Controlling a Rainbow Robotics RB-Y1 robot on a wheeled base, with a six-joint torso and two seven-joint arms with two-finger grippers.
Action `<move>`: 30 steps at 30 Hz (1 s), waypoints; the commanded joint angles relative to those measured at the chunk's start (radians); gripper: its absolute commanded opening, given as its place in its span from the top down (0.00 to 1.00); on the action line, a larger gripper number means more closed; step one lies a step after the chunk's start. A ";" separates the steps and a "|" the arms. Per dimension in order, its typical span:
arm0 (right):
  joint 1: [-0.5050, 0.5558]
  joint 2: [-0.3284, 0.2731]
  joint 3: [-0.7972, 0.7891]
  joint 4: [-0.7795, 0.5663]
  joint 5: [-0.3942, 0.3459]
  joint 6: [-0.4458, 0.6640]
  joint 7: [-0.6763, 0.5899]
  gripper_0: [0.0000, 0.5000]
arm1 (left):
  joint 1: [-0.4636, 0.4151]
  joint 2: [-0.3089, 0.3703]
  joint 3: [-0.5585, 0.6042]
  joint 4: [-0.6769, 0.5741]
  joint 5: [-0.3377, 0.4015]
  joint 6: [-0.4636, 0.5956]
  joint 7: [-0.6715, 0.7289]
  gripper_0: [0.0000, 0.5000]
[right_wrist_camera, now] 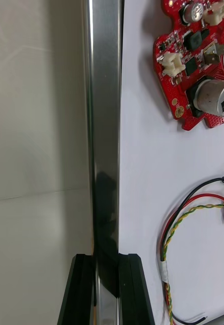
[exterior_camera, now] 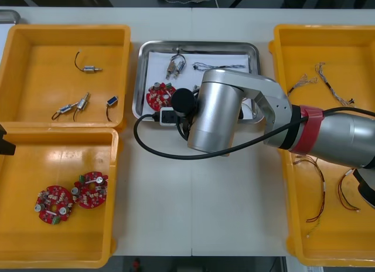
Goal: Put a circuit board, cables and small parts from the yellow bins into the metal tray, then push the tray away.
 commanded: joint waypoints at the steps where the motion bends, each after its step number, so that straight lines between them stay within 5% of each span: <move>1: -0.078 0.022 0.010 0.047 -0.026 -0.053 0.047 1.00 | -0.029 0.041 0.026 -0.003 -0.009 -0.006 -0.030 0.00; 30: -0.167 0.033 0.010 0.350 -0.027 -0.366 0.146 1.00 | -0.029 0.041 0.026 -0.003 -0.009 -0.006 -0.030 0.00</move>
